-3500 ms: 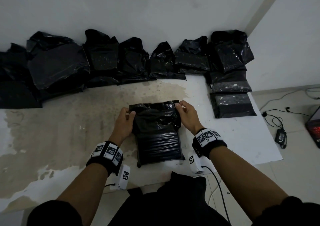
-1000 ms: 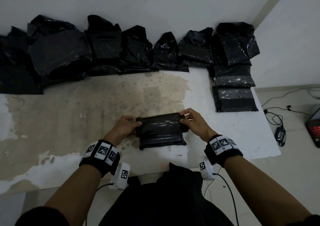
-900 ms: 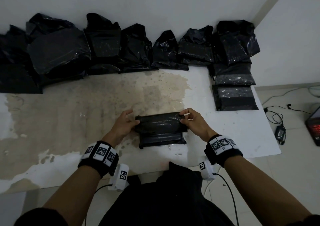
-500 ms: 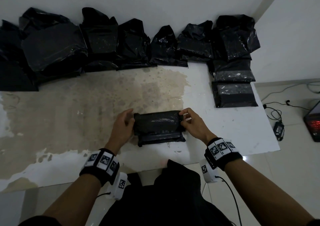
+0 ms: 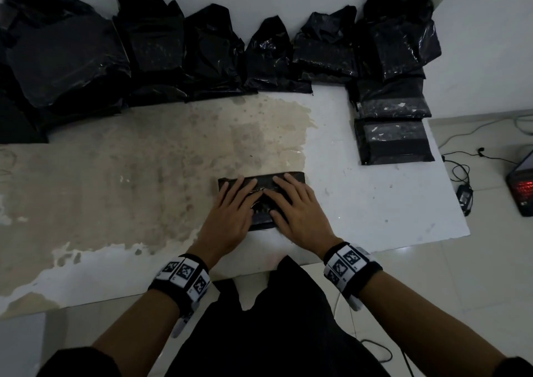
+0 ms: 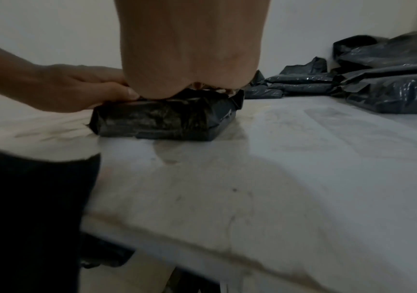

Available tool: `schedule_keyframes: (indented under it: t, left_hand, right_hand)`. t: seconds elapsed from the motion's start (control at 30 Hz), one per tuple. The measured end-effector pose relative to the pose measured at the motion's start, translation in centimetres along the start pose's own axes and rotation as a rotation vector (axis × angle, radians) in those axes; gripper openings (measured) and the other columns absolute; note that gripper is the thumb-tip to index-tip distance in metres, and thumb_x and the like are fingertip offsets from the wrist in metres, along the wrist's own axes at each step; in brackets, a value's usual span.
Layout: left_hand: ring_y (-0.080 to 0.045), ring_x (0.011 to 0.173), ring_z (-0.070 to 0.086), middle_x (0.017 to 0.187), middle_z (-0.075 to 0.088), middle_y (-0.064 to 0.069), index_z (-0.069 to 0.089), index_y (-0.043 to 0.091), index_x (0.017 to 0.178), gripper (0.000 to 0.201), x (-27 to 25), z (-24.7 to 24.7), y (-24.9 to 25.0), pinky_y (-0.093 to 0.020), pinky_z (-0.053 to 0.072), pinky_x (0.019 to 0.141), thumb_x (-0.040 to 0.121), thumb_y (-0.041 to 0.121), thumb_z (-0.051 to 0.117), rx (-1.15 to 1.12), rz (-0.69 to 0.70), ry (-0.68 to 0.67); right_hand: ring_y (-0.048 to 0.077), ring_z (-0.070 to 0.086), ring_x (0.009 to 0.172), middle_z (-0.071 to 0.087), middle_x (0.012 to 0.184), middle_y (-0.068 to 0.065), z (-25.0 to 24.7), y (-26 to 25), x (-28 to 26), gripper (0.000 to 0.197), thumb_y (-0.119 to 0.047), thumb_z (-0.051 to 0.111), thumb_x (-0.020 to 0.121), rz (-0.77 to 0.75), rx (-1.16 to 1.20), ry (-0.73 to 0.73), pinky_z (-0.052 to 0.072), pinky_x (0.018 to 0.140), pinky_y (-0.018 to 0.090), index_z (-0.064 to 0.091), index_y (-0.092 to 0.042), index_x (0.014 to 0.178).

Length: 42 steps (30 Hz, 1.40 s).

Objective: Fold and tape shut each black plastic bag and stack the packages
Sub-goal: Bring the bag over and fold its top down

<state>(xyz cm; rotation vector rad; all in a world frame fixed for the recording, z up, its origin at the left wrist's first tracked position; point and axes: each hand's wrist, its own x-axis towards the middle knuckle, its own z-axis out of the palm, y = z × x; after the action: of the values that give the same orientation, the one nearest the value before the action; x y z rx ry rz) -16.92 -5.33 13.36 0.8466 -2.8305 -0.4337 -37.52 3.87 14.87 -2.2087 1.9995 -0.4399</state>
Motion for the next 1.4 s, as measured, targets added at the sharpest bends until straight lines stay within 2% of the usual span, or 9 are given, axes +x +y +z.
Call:
schedule_keyframes:
  t: [0.17, 0.4, 0.73, 0.83, 0.93, 1.07, 1.17, 1.27, 1.4]
  left_hand:
    - [-0.029, 0.152, 0.022, 0.158, 0.038, -0.012, 0.053, 0.005, 0.139, 0.046, -0.2, -0.5, 0.6, -0.055, 0.019, 0.122, 0.101, 0.028, 0.040, 0.017, -0.017, 0.042]
    - [-0.034, 0.154, 0.011, 0.165, 0.016, -0.019, 0.024, 0.001, 0.156, 0.066, -0.3, 1.0, 1.8, -0.055, 0.017, 0.123, 0.107, 0.045, 0.025, 0.122, -0.088, -0.046]
    - [-0.038, 0.154, 0.010, 0.167, 0.002, -0.020, 0.018, 0.002, 0.158, 0.082, -2.9, 1.3, 1.4, -0.055, 0.023, 0.121, 0.102, 0.061, 0.028, -0.032, -0.279, 0.038]
    - [-0.037, 0.154, 0.013, 0.165, 0.016, -0.019, 0.028, 0.004, 0.156, 0.081, -1.8, 0.6, 1.8, -0.059, 0.013, 0.122, 0.098, 0.060, 0.040, 0.077, -0.186, 0.058]
    - [-0.035, 0.153, 0.019, 0.165, 0.020, -0.016, 0.033, 0.006, 0.155, 0.072, -0.7, 0.9, 2.1, -0.059, 0.016, 0.122, 0.103, 0.055, 0.033, 0.162, -0.017, -0.010]
    - [-0.034, 0.153, 0.016, 0.166, 0.019, -0.014, 0.029, 0.008, 0.157, 0.069, -0.7, 1.5, 1.8, -0.058, 0.019, 0.121, 0.106, 0.054, 0.025, 0.218, -0.023, -0.093]
    - [-0.034, 0.154, 0.015, 0.166, 0.019, -0.014, 0.027, 0.008, 0.157, 0.069, -0.8, 1.5, 2.0, -0.058, 0.020, 0.121, 0.106, 0.054, 0.024, 0.217, -0.028, -0.083]
    - [-0.034, 0.153, 0.017, 0.165, 0.021, -0.014, 0.030, 0.007, 0.156, 0.068, -0.7, 1.4, 2.2, -0.058, 0.021, 0.121, 0.106, 0.053, 0.025, 0.213, -0.036, -0.059]
    - [-0.034, 0.152, 0.020, 0.165, 0.024, -0.014, 0.033, 0.007, 0.155, 0.067, -0.7, 1.3, 2.3, -0.058, 0.022, 0.120, 0.105, 0.052, 0.028, 0.237, -0.035, -0.051]
  right_hand:
    - [0.031, 0.029, 0.151, 0.039, 0.159, 0.012, 0.8, -0.2, -1.4, 0.051, -0.040, 0.046, 0.105, -0.005, -0.073, -0.037, 0.031, 0.118, 0.047, 0.047, -0.017, 0.151]
    - [0.032, 0.011, 0.156, 0.016, 0.167, 0.017, 1.6, 0.9, -2.5, 0.065, -0.046, 0.039, 0.107, -0.073, -0.136, -0.091, 0.019, 0.125, 0.049, 0.025, -0.010, 0.160]
    - [0.034, 0.011, 0.156, 0.010, 0.167, 0.024, 1.2, 1.7, -3.5, 0.070, -0.041, 0.039, 0.108, 0.003, -0.049, -0.058, 0.026, 0.124, 0.045, 0.019, 0.003, 0.158]
    - [0.035, 0.014, 0.155, 0.012, 0.166, 0.024, 1.1, 1.7, -3.4, 0.070, -0.042, 0.038, 0.108, 0.002, -0.007, -0.052, 0.028, 0.123, 0.046, 0.022, 0.004, 0.157]
    - [0.034, 0.021, 0.154, 0.017, 0.166, 0.021, 0.7, 1.8, -3.4, 0.068, -0.046, 0.038, 0.107, 0.011, 0.038, -0.062, 0.032, 0.121, 0.046, 0.027, 0.000, 0.157]
    - [0.028, 0.045, 0.132, 0.046, 0.150, 0.010, -2.3, 4.8, -1.7, 0.050, -0.041, 0.040, 0.107, 0.037, 0.120, 0.036, 0.038, 0.106, 0.040, 0.046, -0.016, 0.149]
    - [0.029, 0.052, 0.121, 0.059, 0.132, 0.010, -4.2, 10.5, 1.3, 0.040, -0.035, 0.046, 0.103, 0.225, 0.047, 0.127, 0.044, 0.099, 0.049, 0.056, -0.017, 0.138]
    - [0.034, 0.046, 0.132, 0.058, 0.138, 0.012, -5.6, 15.8, 4.5, 0.044, -0.024, 0.056, 0.100, 0.360, -0.041, -0.028, 0.036, 0.109, 0.053, 0.053, -0.016, 0.143]
    - [0.032, 0.050, 0.127, 0.060, 0.135, 0.008, -5.7, 19.1, 7.4, 0.040, -0.026, 0.058, 0.099, 0.268, -0.225, -0.220, 0.029, 0.107, 0.045, 0.058, -0.020, 0.139]
